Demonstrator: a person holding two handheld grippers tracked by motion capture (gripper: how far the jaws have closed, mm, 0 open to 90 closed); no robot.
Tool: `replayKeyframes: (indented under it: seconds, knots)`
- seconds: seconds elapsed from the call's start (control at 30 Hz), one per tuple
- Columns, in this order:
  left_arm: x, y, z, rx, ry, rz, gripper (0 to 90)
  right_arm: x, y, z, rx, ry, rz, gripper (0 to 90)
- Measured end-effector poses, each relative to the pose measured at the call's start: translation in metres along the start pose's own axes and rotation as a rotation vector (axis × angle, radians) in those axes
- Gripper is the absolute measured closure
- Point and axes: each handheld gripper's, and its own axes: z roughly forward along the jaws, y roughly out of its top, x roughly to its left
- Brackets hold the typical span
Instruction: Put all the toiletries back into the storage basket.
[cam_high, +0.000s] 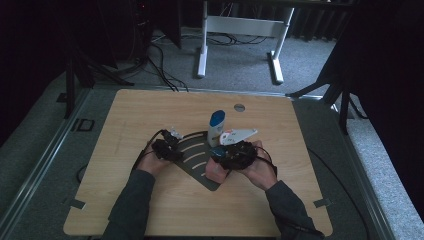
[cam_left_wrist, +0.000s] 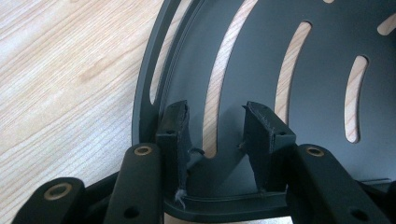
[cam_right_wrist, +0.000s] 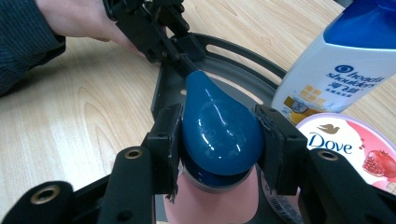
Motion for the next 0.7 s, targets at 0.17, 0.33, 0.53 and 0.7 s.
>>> replayKeyframes:
  seconds: [0.17,0.33,0.53,0.7]
  knots:
    - [0.0,0.0,0.0,0.0,0.0,0.001,60.5,-0.0024,0.0016,0.0008,0.005,-0.016,0.015,53.9]
    - [0.0,0.0,0.0,0.0,-0.001,0.0,60.4,-0.0042,0.0034,0.0012,0.022,-0.031,0.028,53.9]
    - [-0.0001,0.0001,0.0001,0.0,0.002,0.002,60.4,-0.0052,0.0041,0.0003,0.034,-0.057,0.039,53.9]
    - [0.0001,0.0002,0.0002,-0.001,0.001,0.002,60.3,-0.0081,0.0039,-0.0002,0.037,-0.073,0.053,53.9]
